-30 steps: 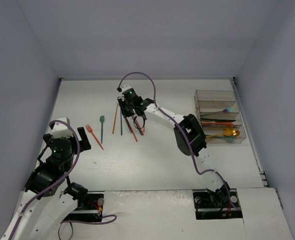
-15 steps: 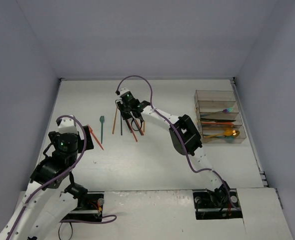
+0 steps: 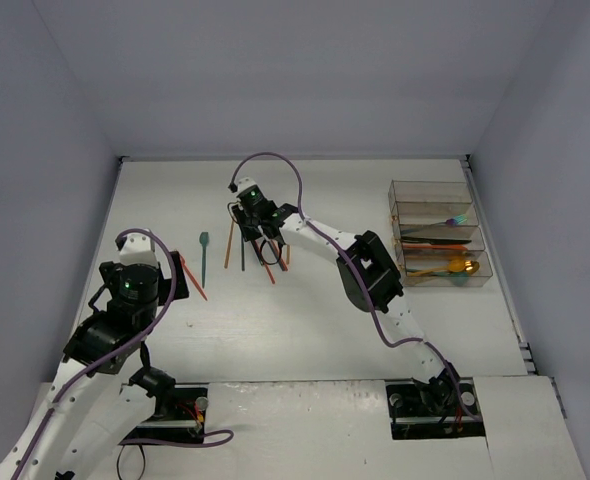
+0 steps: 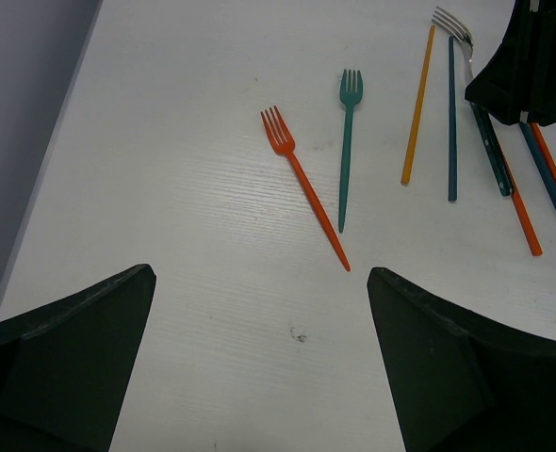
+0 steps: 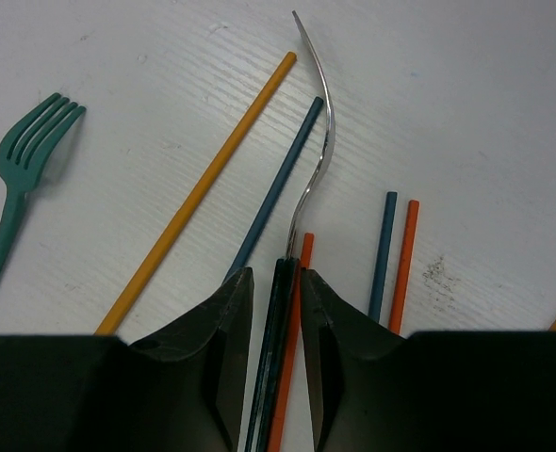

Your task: Sort the eating utensils into containers

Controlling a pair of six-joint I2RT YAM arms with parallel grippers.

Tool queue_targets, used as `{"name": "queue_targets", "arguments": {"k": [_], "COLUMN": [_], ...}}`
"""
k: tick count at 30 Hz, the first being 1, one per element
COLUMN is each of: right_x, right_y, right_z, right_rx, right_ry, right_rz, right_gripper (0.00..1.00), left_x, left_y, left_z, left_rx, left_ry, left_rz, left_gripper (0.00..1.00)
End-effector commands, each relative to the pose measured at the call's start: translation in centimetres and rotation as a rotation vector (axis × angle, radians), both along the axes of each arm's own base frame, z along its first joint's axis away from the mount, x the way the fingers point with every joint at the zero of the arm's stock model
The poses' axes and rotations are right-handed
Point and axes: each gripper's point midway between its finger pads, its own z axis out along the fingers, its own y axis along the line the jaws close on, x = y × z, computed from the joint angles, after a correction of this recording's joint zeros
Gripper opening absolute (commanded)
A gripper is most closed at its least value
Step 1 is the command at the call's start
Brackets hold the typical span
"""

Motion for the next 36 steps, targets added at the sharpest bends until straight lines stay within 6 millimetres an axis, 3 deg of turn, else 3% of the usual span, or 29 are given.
{"name": "queue_targets", "arguments": {"k": [1,22,26,31,36], "right_x": [0.7,0.0,0.1,0.5,1.0], "right_y": [0.4,0.8,0.7,0.6,0.9], "right_z": [1.4,-0.7,-0.7,0.5,4.6], "right_rx": [0.012,-0.016,-0.019,-0.025,0.022], "right_ry": [-0.058,-0.039,-0.041,-0.075,-0.128], "right_rz": [-0.022,-0.010,-0.015,-0.029,-0.043], "right_gripper": [0.24,0.23,0.17,0.00,0.00], "left_x": [0.6,0.6,0.6,0.6,0.6], "left_y": [-0.2,-0.4,-0.4,-0.4,-0.4], "left_z": [1.0,0.9,0.9,0.9,0.9], "left_rx": [-0.017,-0.020,-0.020,-0.021,-0.021], "left_ry": [-0.031,-0.027,-0.027,-0.026,-0.028], "left_rz": [0.007,-0.004,-0.003,-0.004,-0.003], "left_gripper": [0.95,0.95,0.95,0.95,0.95]}}
